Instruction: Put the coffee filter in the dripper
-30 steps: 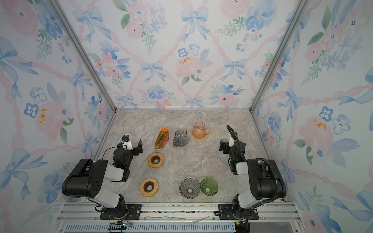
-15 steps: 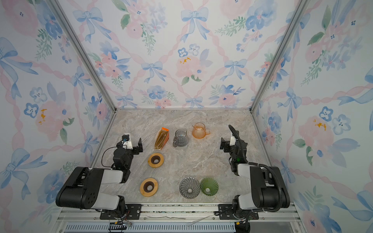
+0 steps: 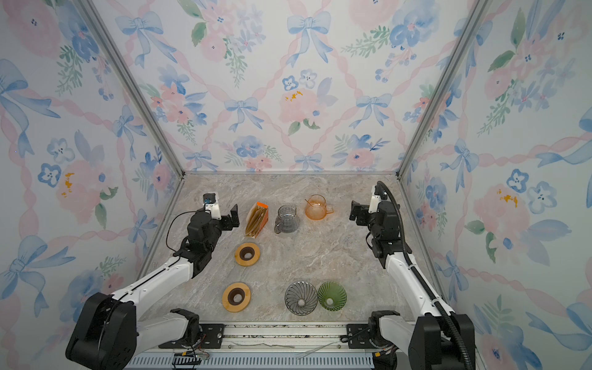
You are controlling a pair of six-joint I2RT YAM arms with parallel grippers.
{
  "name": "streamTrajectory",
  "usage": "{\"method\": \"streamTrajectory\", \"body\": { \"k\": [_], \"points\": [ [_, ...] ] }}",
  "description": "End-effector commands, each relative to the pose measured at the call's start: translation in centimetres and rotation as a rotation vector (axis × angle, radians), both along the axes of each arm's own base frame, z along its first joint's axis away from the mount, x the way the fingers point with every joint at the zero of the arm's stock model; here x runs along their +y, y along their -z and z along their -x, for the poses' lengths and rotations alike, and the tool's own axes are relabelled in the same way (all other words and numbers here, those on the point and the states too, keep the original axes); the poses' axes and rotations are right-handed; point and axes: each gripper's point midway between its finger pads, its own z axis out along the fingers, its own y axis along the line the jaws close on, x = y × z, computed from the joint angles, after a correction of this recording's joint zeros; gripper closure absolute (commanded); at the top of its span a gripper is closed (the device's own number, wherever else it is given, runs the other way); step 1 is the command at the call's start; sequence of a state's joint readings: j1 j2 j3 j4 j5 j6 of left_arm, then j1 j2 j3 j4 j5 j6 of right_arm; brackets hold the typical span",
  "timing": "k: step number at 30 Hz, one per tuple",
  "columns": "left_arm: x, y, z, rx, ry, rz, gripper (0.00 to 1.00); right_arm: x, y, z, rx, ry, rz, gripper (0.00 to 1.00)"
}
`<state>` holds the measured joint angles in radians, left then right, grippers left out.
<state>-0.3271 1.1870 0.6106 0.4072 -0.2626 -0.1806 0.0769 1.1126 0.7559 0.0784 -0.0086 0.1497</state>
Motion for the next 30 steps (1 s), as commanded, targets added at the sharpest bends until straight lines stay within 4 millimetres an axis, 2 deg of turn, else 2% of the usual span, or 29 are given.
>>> {"method": "streamTrajectory", "body": {
  "k": [1, 6, 11, 14, 17, 19, 24, 30],
  "points": [
    [-2.9, 1.2, 1.4, 0.166, 0.092, 0.047, 0.02, 1.6, 1.2, 2.4, 0.170, -0.031, -0.084, 0.04],
    [-7.6, -2.6, 1.7, 0.209, 0.305, 0.112, 0.02, 2.7, -1.2, 3.5, 0.186, -0.050, -0.181, 0.04],
    [-10.8, -4.6, 2.2, 0.231, 0.489, 0.128, 0.02, 3.9, -2.9, 3.9, 0.181, -0.107, -0.217, 0.04],
    [-12.1, -5.8, 2.0, 0.226, 0.569, 0.107, 0.02, 4.3, -2.8, 3.9, 0.221, -0.119, -0.231, 0.04],
    [-13.6, -7.1, 2.0, 0.213, 0.659, 0.109, 0.02, 5.2, -1.7, 3.4, 0.269, -0.163, -0.259, 0.01],
    [-14.5, -7.7, 1.9, 0.204, 0.705, 0.115, 0.02, 5.5, -1.0, 2.8, 0.307, -0.178, -0.266, 0.13],
    [-15.4, -7.8, 1.2, 0.215, 0.740, 0.130, 0.02, 6.5, 0.4, 1.1, 0.323, -0.210, -0.210, 0.17],
    [-15.8, -5.6, 0.9, 0.262, 0.748, 0.137, 0.02, 7.6, 2.3, -1.4, 0.427, -0.233, -0.185, 0.33]
  ]
}}
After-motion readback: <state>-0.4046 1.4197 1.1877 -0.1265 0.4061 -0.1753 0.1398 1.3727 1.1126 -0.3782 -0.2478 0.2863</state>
